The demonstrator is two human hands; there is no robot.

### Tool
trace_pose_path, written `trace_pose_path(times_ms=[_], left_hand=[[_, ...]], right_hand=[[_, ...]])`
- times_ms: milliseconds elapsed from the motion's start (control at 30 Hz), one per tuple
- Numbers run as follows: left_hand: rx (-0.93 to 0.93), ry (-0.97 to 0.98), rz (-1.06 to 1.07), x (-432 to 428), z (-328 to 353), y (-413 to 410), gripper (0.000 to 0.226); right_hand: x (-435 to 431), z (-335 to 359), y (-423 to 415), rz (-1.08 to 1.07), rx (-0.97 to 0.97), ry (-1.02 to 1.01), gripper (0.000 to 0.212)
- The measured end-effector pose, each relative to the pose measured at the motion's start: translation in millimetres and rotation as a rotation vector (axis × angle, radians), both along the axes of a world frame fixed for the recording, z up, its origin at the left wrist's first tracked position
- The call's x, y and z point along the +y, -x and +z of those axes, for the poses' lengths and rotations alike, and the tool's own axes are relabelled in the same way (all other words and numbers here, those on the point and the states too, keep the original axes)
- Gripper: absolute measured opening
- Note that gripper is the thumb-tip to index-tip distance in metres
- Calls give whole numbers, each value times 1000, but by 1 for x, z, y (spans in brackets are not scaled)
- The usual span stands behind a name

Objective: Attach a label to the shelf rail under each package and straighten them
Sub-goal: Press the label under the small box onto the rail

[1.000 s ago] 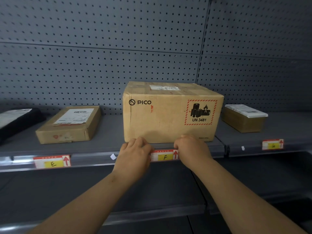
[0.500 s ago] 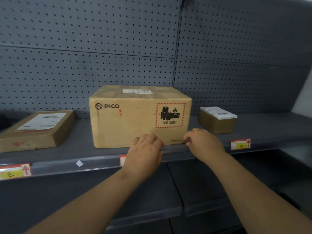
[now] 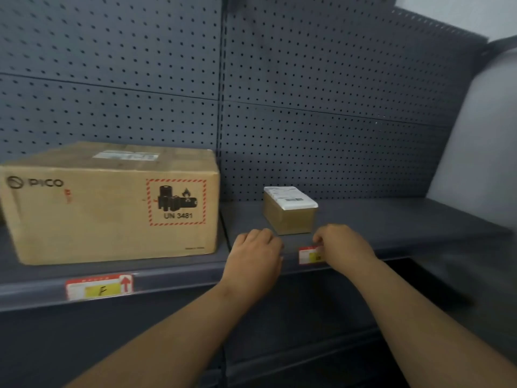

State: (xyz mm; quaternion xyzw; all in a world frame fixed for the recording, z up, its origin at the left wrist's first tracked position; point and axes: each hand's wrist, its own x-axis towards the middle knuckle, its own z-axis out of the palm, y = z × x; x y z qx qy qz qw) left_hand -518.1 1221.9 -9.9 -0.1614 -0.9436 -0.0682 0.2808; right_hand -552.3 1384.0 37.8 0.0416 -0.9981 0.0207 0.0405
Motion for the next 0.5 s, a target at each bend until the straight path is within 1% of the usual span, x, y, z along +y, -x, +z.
trace_pose_path(times_ms=[133, 333, 500], left_hand=[[-49, 8, 12, 33, -4, 23, 26], [-130, 39, 15, 58, -10, 44, 31], [-150, 83, 19, 64, -11, 53, 34]], right_hand=[[25, -2, 18, -17, -42, -2, 28], [48, -12, 36, -15, -49, 18, 18], [52, -20, 46, -27, -114, 40, 22]])
